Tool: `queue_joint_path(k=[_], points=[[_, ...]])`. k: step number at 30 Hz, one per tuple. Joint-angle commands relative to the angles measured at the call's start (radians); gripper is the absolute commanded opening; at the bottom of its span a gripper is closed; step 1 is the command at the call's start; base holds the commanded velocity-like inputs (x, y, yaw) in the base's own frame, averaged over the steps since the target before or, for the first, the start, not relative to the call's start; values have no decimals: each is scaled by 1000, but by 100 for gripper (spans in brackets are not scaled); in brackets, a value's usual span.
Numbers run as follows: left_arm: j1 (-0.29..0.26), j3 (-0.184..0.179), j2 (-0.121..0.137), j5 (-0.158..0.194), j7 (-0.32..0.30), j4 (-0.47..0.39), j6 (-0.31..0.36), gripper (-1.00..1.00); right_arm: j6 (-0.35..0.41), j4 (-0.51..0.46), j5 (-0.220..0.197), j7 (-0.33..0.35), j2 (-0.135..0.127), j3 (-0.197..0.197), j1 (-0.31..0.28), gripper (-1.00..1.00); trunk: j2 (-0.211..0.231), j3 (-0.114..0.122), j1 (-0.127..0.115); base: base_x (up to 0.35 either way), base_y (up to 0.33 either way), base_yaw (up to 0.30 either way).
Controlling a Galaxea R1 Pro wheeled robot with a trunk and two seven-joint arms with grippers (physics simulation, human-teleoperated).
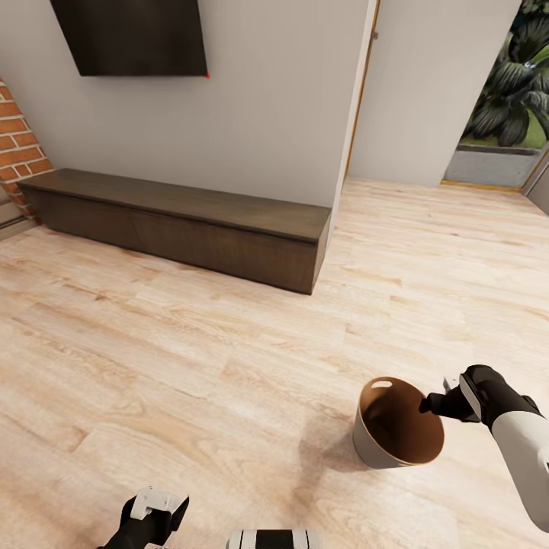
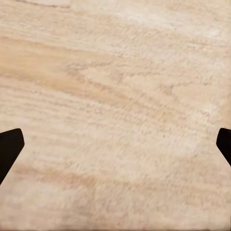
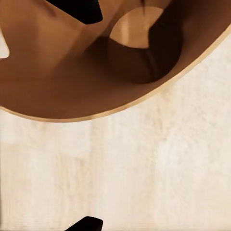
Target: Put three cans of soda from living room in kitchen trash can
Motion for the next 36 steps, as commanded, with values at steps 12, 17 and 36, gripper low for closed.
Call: queue_joint_path(k=[12,17,36], points=[[0,0,0,0,0,0,0,100,0,0,-2,-11,2,5,0,100,-1,-16,2,0,0,0],[0,-13,0,0,0,0,-1,100,-1,0,-1,-12,8,4,0,100,-1,-16,2,0,0,0],[0,-35,0,0,0,1,-1,100,-1,0,0,-12,12,5,0,100,-1,-16,2,0,66,0]])
